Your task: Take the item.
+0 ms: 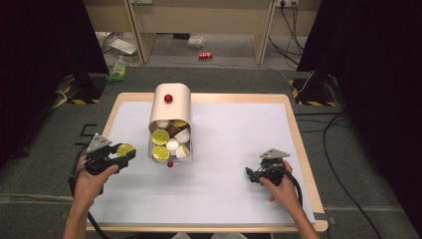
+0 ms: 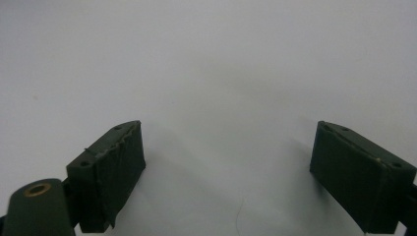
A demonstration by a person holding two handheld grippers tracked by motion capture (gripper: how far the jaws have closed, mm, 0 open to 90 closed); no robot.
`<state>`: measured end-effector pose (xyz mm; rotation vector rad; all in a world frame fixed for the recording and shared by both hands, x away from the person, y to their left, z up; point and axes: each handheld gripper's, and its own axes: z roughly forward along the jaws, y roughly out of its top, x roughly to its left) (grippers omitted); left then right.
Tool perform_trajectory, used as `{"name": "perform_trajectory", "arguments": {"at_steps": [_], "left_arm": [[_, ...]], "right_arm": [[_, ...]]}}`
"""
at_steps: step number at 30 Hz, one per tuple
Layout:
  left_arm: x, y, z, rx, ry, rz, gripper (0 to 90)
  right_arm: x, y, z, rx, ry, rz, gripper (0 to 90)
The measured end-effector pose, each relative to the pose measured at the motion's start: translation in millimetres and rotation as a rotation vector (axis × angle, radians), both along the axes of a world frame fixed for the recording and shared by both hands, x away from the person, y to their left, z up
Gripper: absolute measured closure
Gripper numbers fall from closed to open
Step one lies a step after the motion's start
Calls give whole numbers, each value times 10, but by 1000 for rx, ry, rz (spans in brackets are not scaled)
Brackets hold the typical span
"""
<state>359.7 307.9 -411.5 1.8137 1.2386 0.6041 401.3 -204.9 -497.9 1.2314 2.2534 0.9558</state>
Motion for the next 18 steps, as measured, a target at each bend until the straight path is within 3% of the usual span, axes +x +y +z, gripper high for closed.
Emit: {"name": "perform_trajectory", "arguments": {"at_steps": [18], "left_arm": [[67,17,-212,24,41,29,418]], "right_arm": [[-2,3,0,0,1,-3,135]]}}
